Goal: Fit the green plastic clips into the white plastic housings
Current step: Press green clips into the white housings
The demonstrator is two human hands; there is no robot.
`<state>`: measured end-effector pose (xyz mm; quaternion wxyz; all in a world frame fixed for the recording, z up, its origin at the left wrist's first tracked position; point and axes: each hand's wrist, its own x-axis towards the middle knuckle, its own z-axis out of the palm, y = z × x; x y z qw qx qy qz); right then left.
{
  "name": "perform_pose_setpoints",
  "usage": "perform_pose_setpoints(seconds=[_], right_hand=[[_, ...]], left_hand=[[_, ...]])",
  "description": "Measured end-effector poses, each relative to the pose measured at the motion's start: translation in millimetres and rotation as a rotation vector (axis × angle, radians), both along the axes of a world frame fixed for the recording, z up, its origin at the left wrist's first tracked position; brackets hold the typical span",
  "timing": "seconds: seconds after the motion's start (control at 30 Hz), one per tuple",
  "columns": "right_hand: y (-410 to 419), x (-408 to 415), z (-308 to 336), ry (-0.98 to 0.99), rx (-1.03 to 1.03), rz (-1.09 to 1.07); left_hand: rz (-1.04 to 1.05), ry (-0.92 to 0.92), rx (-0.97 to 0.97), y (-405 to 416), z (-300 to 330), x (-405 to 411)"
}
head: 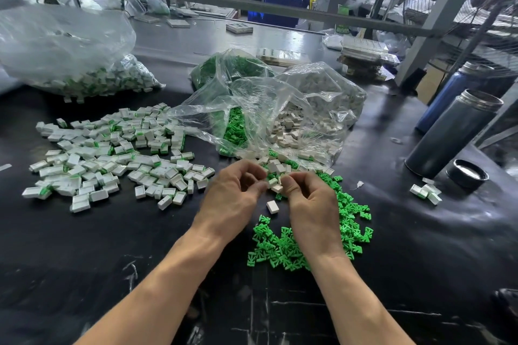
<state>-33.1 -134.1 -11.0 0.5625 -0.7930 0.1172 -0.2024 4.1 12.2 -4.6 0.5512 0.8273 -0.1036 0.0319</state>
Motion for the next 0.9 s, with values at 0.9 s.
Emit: perform_pose_setpoints(seconds=[0.9], right_hand=[[-2,-4,3,0.101,-0.310,0.080]], left_hand=[[0.418,-0.128,0.553,37,-10,30]])
